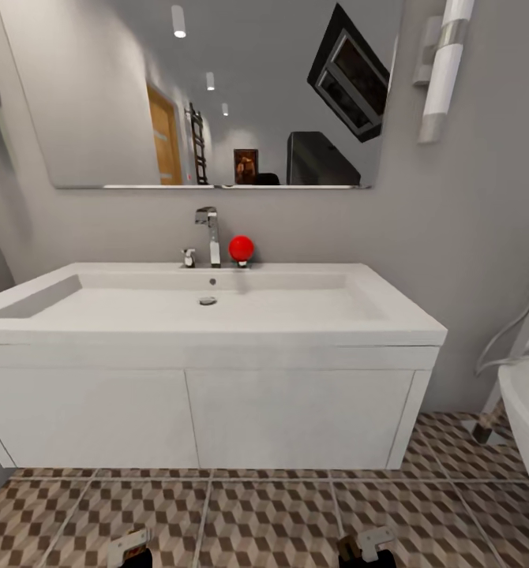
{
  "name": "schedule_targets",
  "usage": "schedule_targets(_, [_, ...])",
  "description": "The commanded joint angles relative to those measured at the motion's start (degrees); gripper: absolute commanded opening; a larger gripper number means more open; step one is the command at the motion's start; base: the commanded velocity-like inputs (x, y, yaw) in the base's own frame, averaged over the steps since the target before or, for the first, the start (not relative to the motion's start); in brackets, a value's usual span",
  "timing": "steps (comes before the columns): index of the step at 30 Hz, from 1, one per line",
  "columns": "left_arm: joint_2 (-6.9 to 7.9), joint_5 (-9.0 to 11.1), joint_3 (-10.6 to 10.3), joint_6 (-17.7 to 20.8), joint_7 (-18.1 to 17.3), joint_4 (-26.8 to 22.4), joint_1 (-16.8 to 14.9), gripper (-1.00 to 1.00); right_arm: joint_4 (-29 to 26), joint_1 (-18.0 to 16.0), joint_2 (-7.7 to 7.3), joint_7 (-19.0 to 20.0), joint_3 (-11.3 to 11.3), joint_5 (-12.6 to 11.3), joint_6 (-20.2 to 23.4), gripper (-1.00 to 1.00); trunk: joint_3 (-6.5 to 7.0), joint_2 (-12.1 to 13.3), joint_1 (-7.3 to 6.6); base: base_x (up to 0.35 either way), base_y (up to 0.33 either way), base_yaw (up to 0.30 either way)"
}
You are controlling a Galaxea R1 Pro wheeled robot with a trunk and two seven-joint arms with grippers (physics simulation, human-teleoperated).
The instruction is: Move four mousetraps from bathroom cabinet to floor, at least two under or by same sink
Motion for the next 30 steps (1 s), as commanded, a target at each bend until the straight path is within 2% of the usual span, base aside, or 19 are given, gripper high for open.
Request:
schedule_targets(1, [0.05, 0.33, -0.51, -0.12, 0.55, -0.09, -0.04, -1.0, 0.06, -0.04, 0.01, -0.29, 0.17, 0.3, -0.14, -1.0, -0.06, -0.02, 0.0, 0.085, 0.043, 0.0])
schedule_targets(20, [0.05, 0.3, -0.57, -0.1, 0.57, -0.11, -0.03, -1.0, 0.07, -0.04, 0.01, -0.29, 0.17, 0.3, -0.14, -1.0, -0.06, -0.02, 0.0, 0.007, 0.003, 0.0])
schedule_targets(30, [0.05, 0.36, -0.51, -0.18, 0.56, -0.12, -0.02, -1.0, 0.05, -0.04, 0.01, -0.29, 0.17, 0.3, -0.14, -1.0, -0.06, -0.02, 0.0, 0.219, 0.0, 0.0])
